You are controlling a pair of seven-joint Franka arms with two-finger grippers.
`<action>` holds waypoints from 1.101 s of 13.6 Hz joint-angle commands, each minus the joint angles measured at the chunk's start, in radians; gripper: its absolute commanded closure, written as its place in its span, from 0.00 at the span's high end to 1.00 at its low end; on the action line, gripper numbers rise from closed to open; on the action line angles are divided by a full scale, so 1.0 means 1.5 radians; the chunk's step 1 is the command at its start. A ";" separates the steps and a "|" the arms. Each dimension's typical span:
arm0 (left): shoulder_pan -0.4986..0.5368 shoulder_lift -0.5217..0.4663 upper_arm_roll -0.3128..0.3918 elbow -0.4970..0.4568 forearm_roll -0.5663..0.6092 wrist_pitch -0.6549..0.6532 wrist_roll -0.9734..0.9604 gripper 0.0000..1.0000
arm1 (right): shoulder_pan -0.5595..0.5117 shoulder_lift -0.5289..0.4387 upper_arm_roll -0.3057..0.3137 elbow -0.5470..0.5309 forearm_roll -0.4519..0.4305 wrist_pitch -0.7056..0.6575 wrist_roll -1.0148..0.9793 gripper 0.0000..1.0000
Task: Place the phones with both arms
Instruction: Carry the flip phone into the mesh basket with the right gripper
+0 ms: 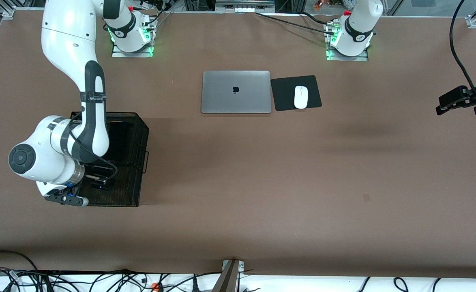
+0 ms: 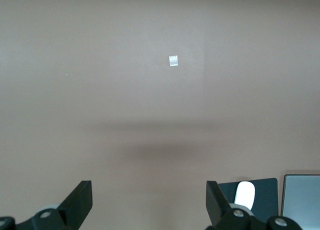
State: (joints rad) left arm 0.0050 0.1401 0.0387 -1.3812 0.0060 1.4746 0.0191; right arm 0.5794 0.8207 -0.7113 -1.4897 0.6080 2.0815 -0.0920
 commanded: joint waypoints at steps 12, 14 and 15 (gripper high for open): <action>0.004 0.005 0.000 -0.004 -0.010 0.002 0.003 1.00 | -0.017 -0.005 0.006 0.001 0.018 0.023 -0.058 0.99; 0.004 0.005 -0.001 -0.004 -0.010 0.002 0.001 1.00 | -0.017 -0.008 0.004 0.032 0.009 0.011 -0.054 0.99; 0.003 0.005 -0.003 -0.004 -0.010 0.002 -0.001 1.00 | -0.017 -0.010 0.002 0.053 0.006 -0.010 -0.052 0.99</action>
State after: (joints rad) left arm 0.0075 0.1536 0.0377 -1.3828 0.0060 1.4739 0.0191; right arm 0.5616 0.8255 -0.7098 -1.4637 0.6149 2.1125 -0.1571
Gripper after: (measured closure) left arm 0.000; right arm 0.009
